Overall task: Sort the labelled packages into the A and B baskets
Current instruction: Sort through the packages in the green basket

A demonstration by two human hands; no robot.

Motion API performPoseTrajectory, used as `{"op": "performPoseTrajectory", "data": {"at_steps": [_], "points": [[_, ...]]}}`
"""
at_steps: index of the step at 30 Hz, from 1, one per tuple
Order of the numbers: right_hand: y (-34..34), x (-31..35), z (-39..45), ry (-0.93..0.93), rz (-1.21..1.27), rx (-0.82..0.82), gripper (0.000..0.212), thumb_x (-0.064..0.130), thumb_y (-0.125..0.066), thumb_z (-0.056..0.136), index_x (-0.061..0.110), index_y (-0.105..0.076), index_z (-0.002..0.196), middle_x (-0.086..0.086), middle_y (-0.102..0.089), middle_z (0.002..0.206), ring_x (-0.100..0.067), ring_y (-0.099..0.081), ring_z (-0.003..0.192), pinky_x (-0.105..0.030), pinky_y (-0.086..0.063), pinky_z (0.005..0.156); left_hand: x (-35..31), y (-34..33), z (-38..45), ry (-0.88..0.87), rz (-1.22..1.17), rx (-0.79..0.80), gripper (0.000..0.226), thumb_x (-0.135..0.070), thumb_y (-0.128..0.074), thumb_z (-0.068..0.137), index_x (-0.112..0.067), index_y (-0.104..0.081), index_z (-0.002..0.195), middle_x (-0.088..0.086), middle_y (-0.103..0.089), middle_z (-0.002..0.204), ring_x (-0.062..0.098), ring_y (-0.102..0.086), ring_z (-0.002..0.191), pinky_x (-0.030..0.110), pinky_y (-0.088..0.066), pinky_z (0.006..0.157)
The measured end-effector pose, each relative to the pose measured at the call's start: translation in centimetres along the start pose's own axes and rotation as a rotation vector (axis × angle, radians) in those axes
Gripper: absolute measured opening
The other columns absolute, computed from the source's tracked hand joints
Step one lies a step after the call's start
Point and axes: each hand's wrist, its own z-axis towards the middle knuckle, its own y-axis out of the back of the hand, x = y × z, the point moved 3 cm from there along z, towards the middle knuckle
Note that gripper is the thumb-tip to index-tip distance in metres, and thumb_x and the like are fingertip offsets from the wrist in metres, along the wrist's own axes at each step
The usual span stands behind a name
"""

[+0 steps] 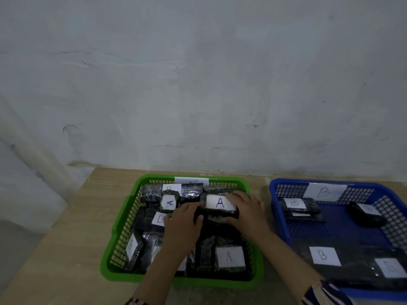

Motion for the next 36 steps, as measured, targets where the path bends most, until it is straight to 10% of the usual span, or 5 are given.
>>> {"op": "performPoseTrajectory", "data": {"at_steps": [6, 14, 26, 36], "points": [[0.8, -1.1, -2.7, 0.052, 0.034, -0.104, 0.038, 0.047, -0.053, 0.084, 0.027, -0.054, 0.117, 0.008, -0.047, 0.129, -0.015, -0.033, 0.126, -0.028, -0.013, 0.089, -0.4, -0.9, 0.6, 0.008, 0.094, 0.073, 0.041, -0.032, -0.034, 0.096, -0.033, -0.029, 0.137, -0.009, -0.042, 0.141, 0.012, -0.038, 0.129, 0.037, -0.018, 0.109], [-0.5, -0.3, -5.5, 0.173, -0.228, 0.355, 0.069, 0.057, -0.06, 0.074, 0.019, -0.046, 0.13, 0.003, -0.039, 0.143, -0.019, -0.001, 0.141, -0.038, 0.023, 0.096, -0.3, -0.5, 0.5, 0.015, 0.037, 0.03, 0.037, -0.032, -0.038, 0.095, -0.033, -0.038, 0.132, -0.009, -0.052, 0.132, 0.012, -0.046, 0.122, 0.035, -0.019, 0.107], [2.2, -2.1, -3.5, -0.233, 0.617, -0.004, 0.011, 0.038, -0.058, 0.084, 0.039, -0.05, 0.091, 0.005, -0.057, 0.1, -0.022, -0.048, 0.108, -0.042, -0.045, 0.094, -0.1, -0.3, 0.6, -0.012, -0.081, -0.06, 0.031, -0.027, -0.042, 0.094, -0.03, -0.049, 0.124, -0.005, -0.063, 0.108, 0.014, -0.056, 0.103, 0.03, -0.025, 0.095], [1.4, -2.0, 1.5, -0.367, 0.829, -0.175, 0.005, 0.022, -0.053, 0.09, 0.023, -0.056, 0.094, -0.002, -0.06, 0.101, -0.018, -0.055, 0.093, -0.035, -0.046, 0.085, 0.7, -0.6, 0.4, 0.025, -0.107, -0.012, 0.038, -0.035, -0.044, 0.092, -0.03, -0.043, 0.13, -0.005, -0.051, 0.135, 0.012, -0.05, 0.119, 0.033, -0.023, 0.105]]}}
